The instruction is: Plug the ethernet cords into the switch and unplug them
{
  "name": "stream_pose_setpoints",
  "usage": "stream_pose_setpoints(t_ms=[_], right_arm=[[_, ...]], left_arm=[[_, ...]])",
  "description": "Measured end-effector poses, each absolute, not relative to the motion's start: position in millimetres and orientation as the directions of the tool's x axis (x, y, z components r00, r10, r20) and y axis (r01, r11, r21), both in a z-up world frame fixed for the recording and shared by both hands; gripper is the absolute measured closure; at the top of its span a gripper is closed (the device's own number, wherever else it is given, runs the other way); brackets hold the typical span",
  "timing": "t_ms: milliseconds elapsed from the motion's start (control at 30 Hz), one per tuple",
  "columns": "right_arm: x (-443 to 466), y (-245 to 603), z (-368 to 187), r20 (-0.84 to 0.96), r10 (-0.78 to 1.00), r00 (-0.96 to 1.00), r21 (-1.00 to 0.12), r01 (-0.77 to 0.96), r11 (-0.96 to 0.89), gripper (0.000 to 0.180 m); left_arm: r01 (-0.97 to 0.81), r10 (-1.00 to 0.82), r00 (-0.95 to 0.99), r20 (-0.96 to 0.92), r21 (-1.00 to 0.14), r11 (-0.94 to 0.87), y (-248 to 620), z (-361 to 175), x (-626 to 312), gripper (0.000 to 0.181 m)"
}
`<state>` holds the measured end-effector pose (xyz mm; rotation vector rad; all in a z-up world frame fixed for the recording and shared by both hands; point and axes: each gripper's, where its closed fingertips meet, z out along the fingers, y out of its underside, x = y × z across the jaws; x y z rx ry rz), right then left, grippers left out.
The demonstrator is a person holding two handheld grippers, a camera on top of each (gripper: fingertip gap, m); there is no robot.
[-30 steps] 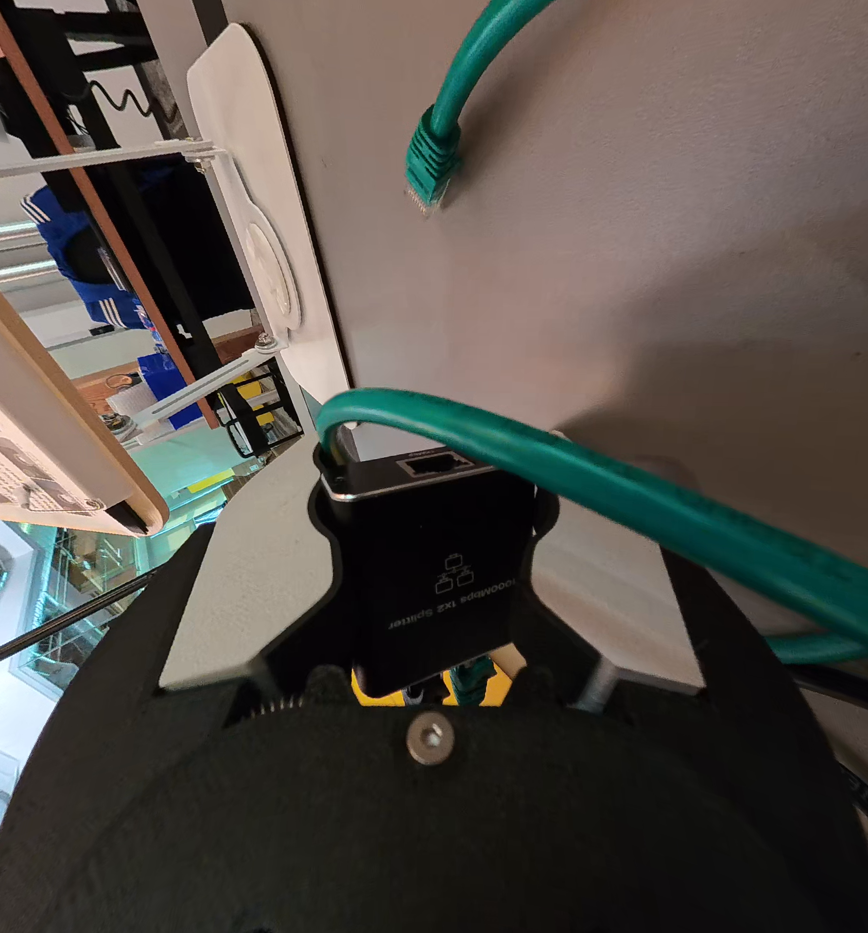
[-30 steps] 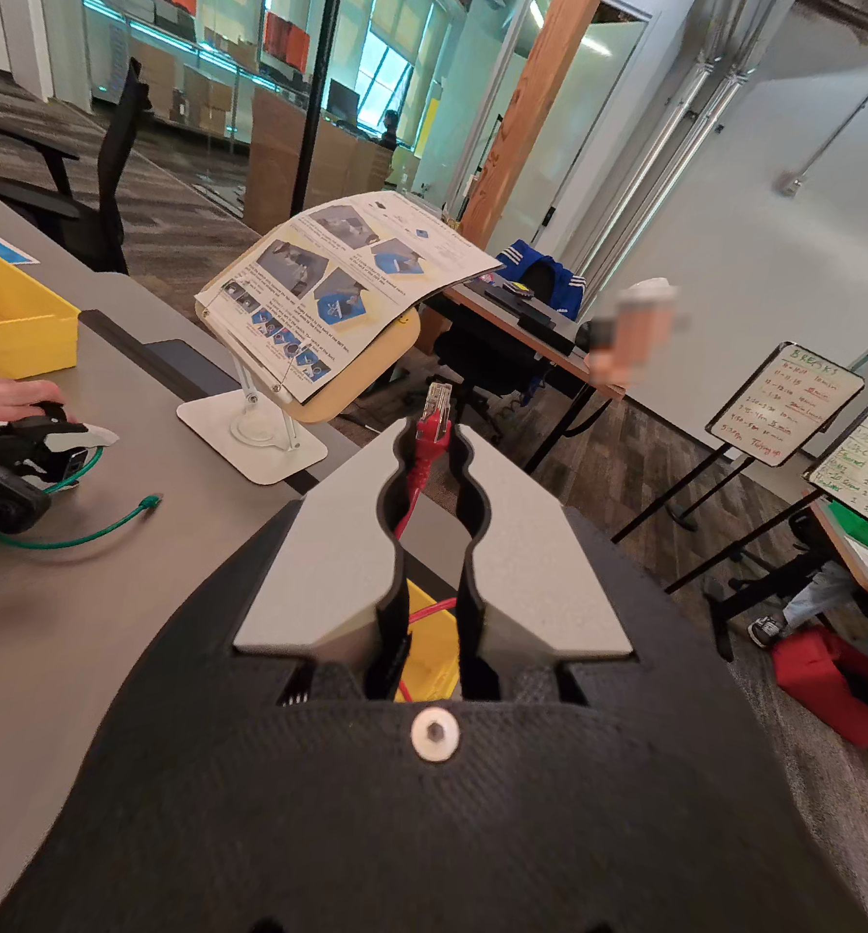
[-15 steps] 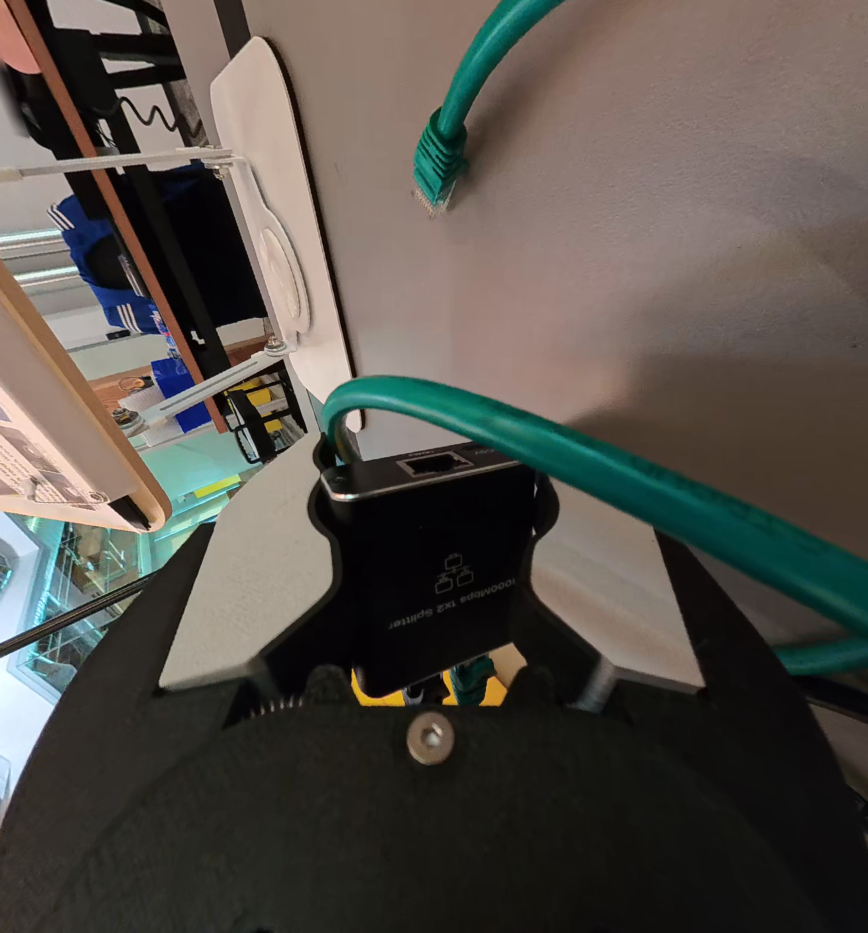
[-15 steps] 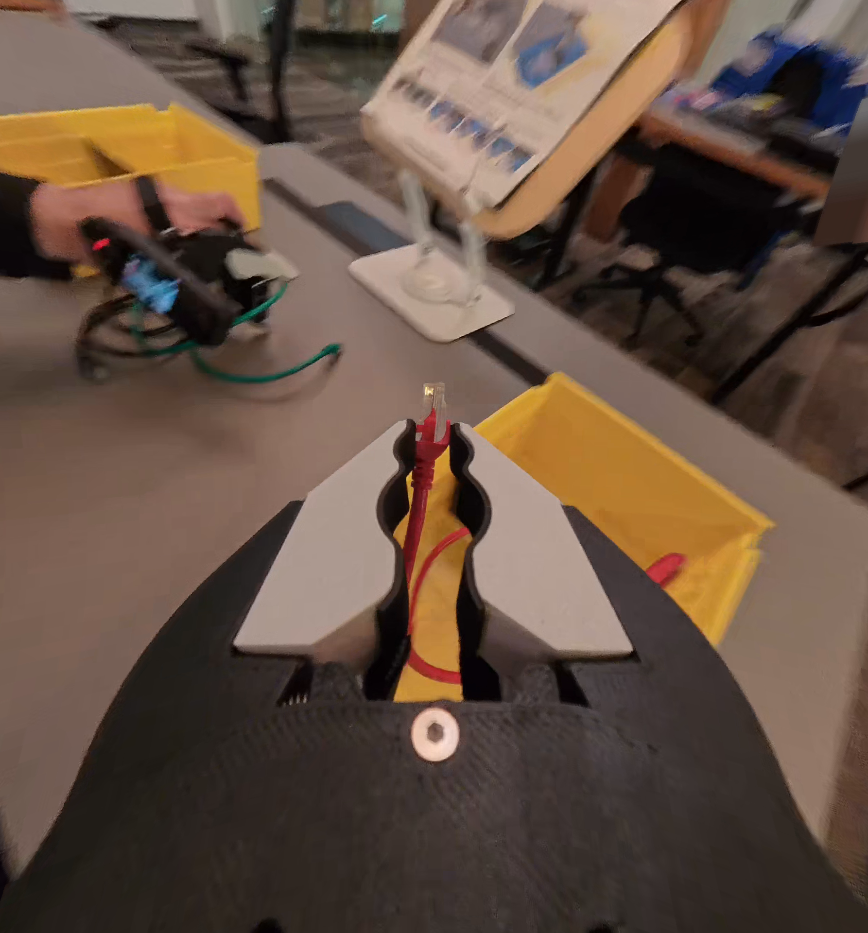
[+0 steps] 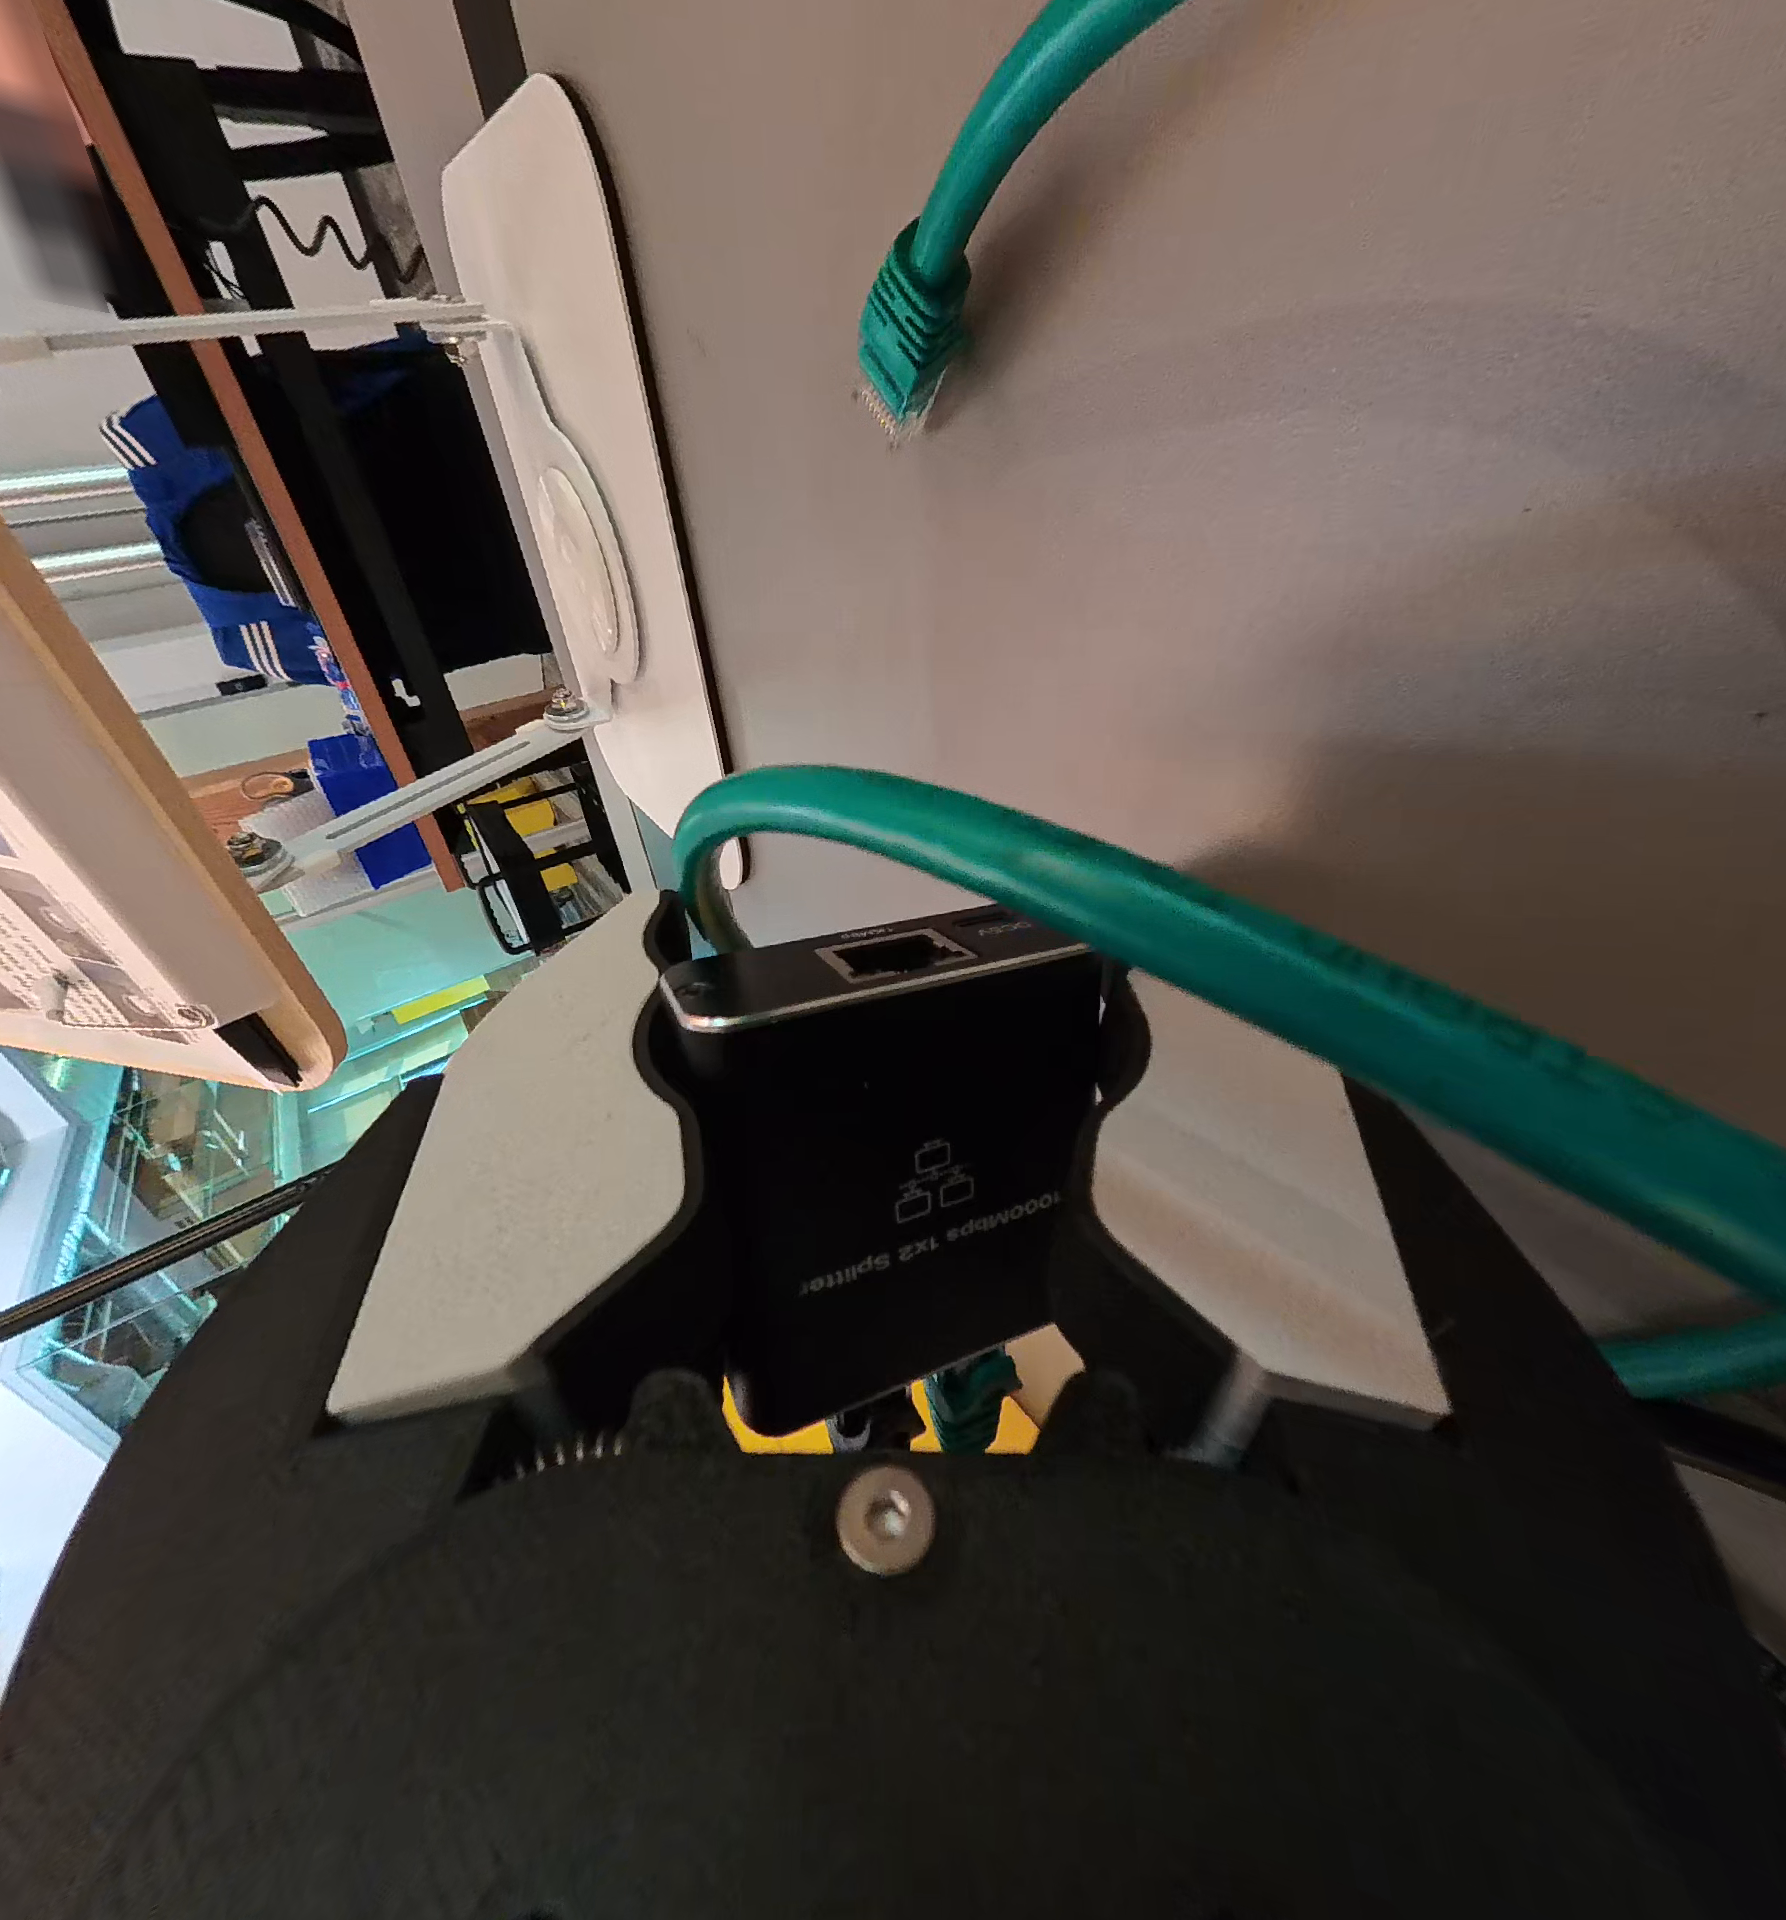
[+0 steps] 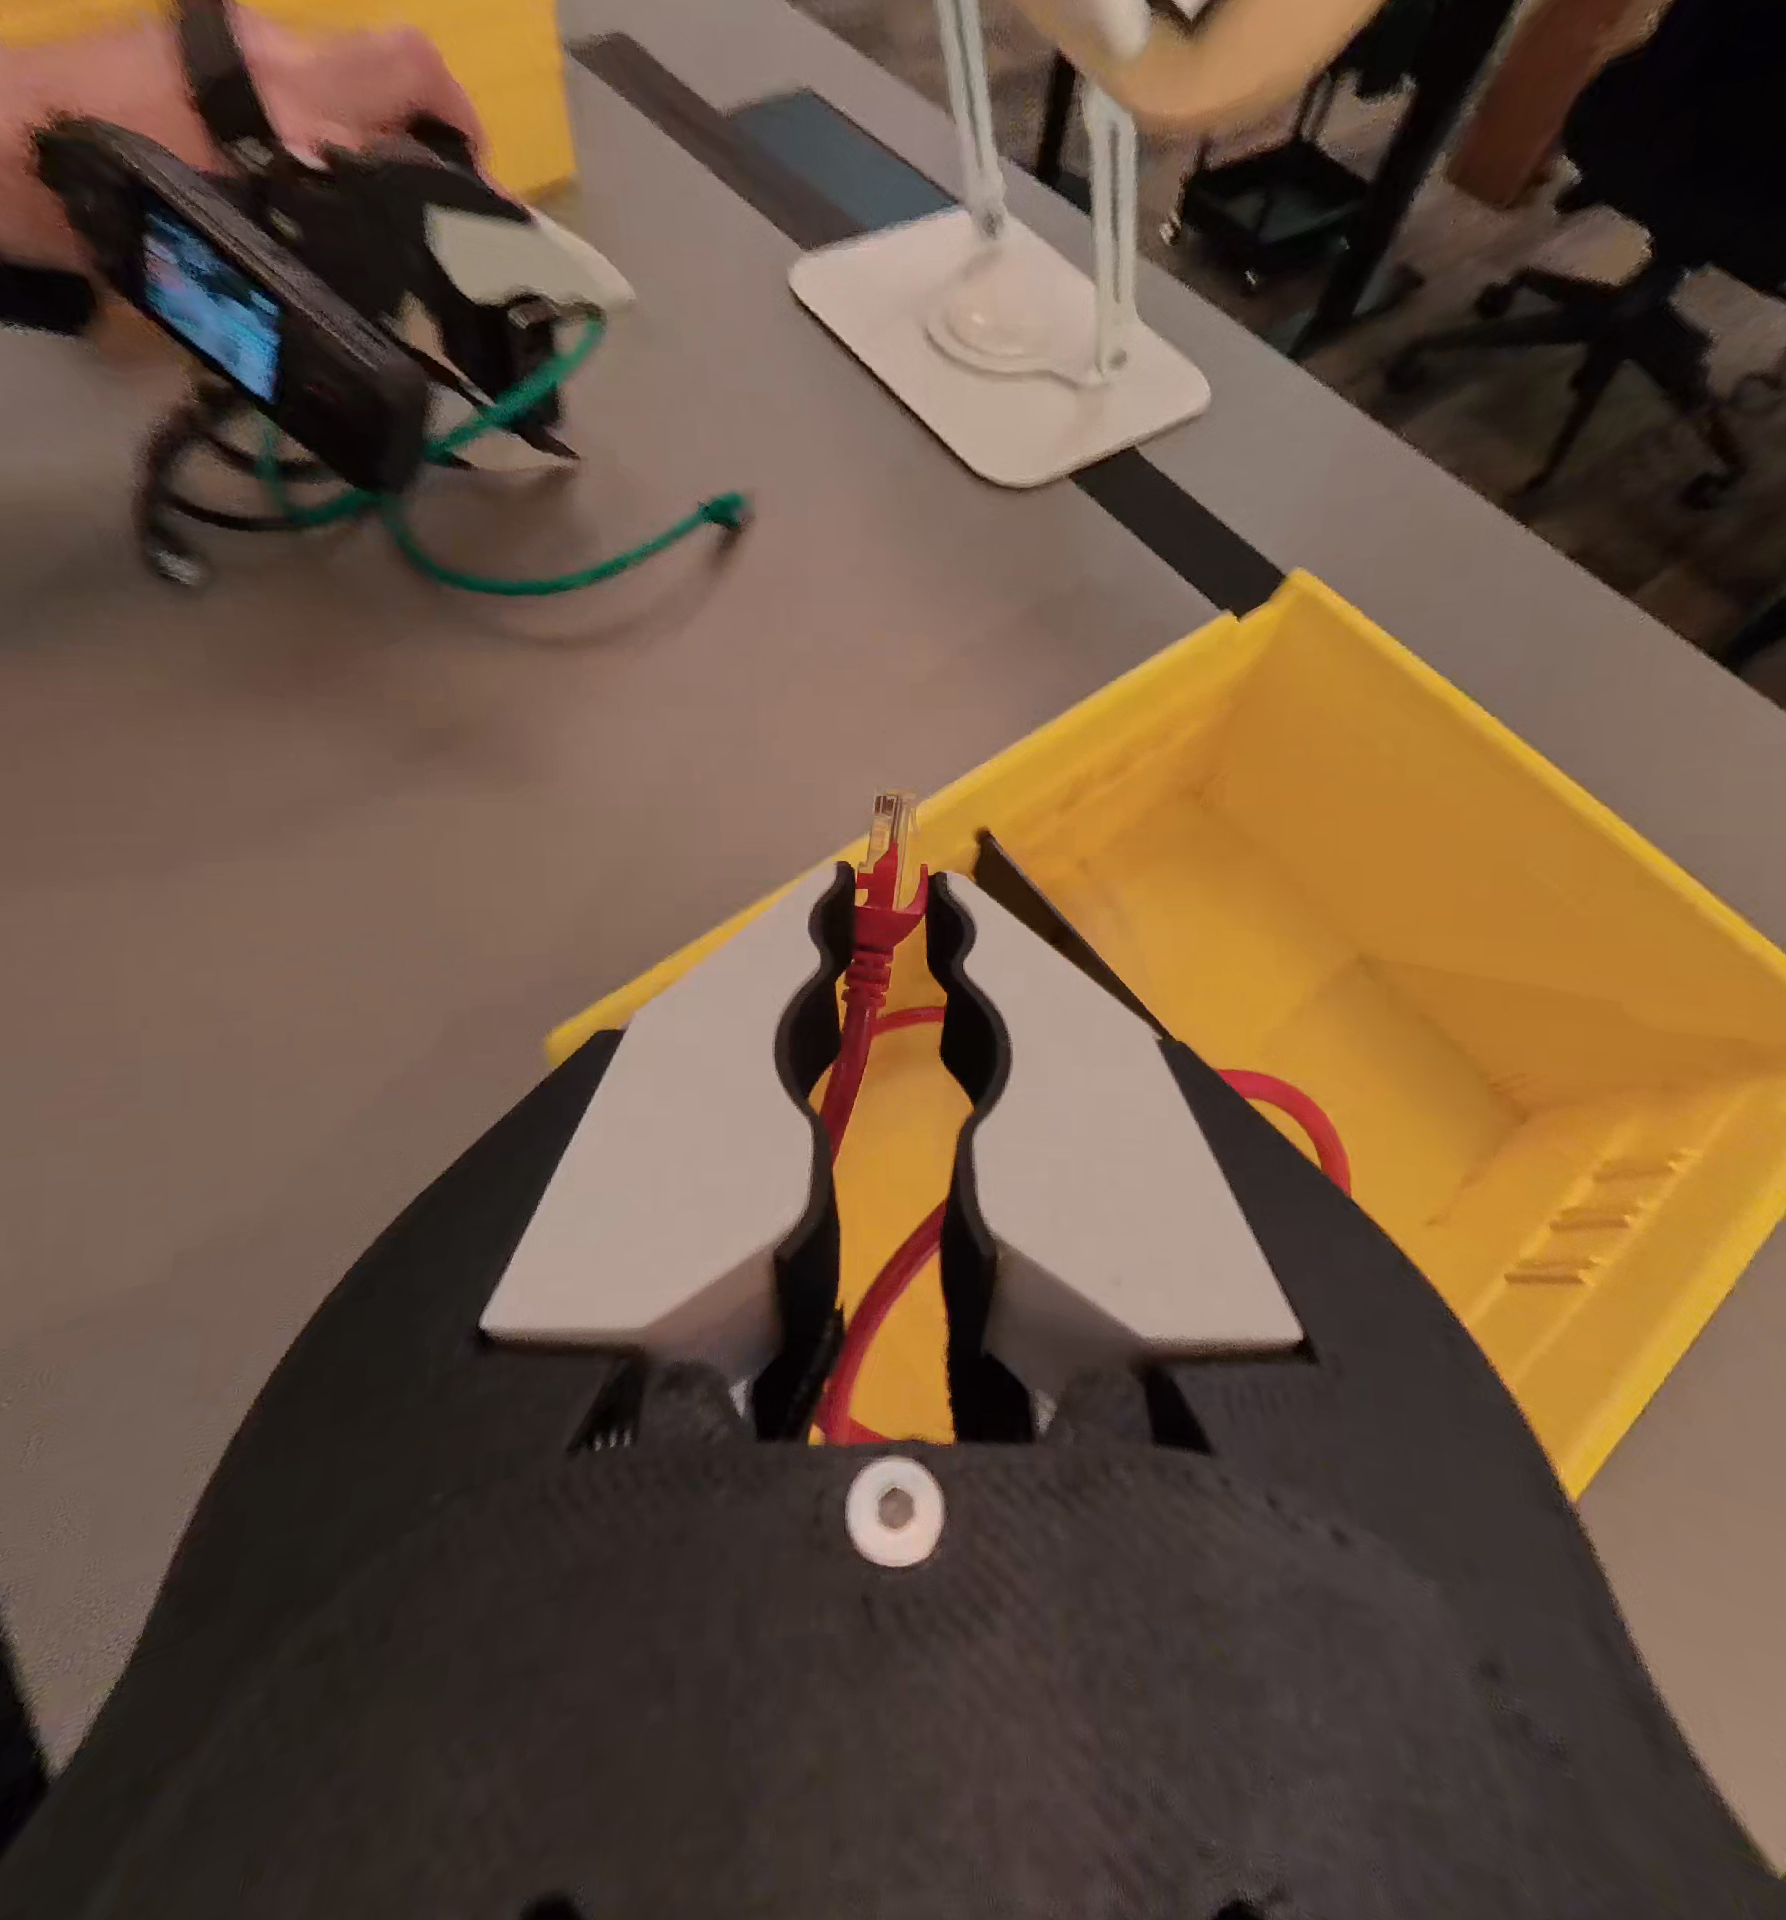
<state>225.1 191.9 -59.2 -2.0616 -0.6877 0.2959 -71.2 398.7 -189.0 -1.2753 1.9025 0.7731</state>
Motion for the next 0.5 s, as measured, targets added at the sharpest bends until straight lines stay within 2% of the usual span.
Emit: stream_pose_setpoints(t_ms=[133,233,333,400,500], right_arm=[[230,210,-103,0.054,0.514,0.856,-0.785,0.355,-0.508,0.168],[230,219,-119,0.051,0.462,0.885,-0.794,0.317,-0.520,0.164],[226,212,-129,-0.011,0.483,0.875,-0.711,0.333,-0.619,0.122],[232,206,-129,-0.013,0.504,0.864,-0.639,0.380,-0.669,0.120],[257,206,-105,0.202,0.517,0.832,-0.545,0.534,-0.646,0.116]], left_arm=[[-0.937,-0.521,-0.264,-0.812,0.088,0.337,399,-189,-71,0.105],[-0.939,-0.531,-0.256,-0.808,0.077,0.336,400,-189,-72,0.105],[-0.938,-0.532,-0.257,-0.807,0.074,0.340,400,-189,-71,0.105],[-0.936,-0.534,-0.263,-0.803,0.078,0.344,400,-189,-71,0.105],[-0.934,-0.545,-0.271,-0.794,0.081,0.347,401,-190,-71,0.105]])
